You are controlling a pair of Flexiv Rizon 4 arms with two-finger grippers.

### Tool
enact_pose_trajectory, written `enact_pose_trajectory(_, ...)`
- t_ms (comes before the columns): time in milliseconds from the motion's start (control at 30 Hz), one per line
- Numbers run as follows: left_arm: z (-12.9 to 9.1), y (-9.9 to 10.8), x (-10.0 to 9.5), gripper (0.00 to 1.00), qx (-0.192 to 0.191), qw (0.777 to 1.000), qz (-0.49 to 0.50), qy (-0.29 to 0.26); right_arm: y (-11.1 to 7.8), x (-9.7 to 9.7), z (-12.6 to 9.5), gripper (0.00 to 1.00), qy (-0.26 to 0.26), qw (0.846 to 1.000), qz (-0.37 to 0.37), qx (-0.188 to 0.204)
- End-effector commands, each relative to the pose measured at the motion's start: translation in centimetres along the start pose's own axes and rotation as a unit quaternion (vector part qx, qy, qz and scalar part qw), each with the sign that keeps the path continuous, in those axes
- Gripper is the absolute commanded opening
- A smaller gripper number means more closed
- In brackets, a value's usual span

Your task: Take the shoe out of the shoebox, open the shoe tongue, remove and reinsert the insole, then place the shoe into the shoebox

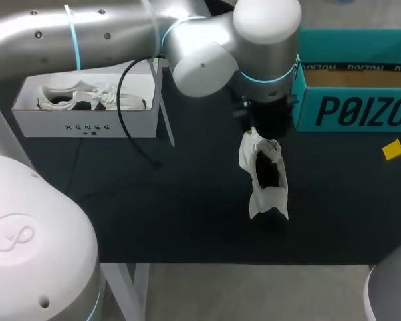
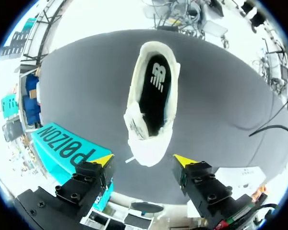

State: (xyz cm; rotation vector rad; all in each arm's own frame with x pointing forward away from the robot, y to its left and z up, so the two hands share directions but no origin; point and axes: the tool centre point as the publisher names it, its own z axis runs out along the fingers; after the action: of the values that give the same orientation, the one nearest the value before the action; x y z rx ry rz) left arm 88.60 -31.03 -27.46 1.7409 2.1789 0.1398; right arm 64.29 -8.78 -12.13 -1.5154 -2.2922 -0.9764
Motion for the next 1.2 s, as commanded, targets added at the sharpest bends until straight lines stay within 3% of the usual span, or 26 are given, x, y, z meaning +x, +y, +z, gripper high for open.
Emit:
enact_pose_trajectory(33,2.0,-0.8,-1.3,0.0,-0.003,1.0,-0.016,0.002,-0.7,0.1,0.0,1.0,-0.003,1.0,0.0,-0.006)
enact_pose_trajectory(167,3.0,-1.3,-1.2,0.0,0.004,1.0,-0.025,0.005,-0.7,0.1,0.0,1.0,-0.003,1.0,0.0,-0.006)
enact_pose_trajectory(600,3.1,-5.2,2.2,0.0,0.037,0.998,-0.032,0.031,-0.7,0.1,0.0,1.0,-0.003,1.0,0.0,-0.006)
enact_pose_trajectory(1033,0.0,-4.0,2.5,0.0,0.034,0.999,-0.026,0.023,-0.7,0.1,0.0,1.0,-0.003,1.0,0.0,-0.006)
enact_pose_trajectory(1133,0.5,-3.7,2.8,0.45,0.028,0.999,-0.024,0.027,-0.7,0.1,0.0,1.0,-0.003,1.0,0.0,-0.006)
enact_pose_trajectory(1167,0.7,-3.6,2.9,0.66,0.027,0.999,-0.025,0.029,-0.7,0.1,0.0,1.0,-0.003,1.0,0.0,-0.006)
enact_pose_trajectory(1200,0.8,-3.6,2.9,1.0,0.026,0.999,-0.026,0.03,-0.7,0.1,0.0,1.0,-0.003,1.0,0.0,-0.006)
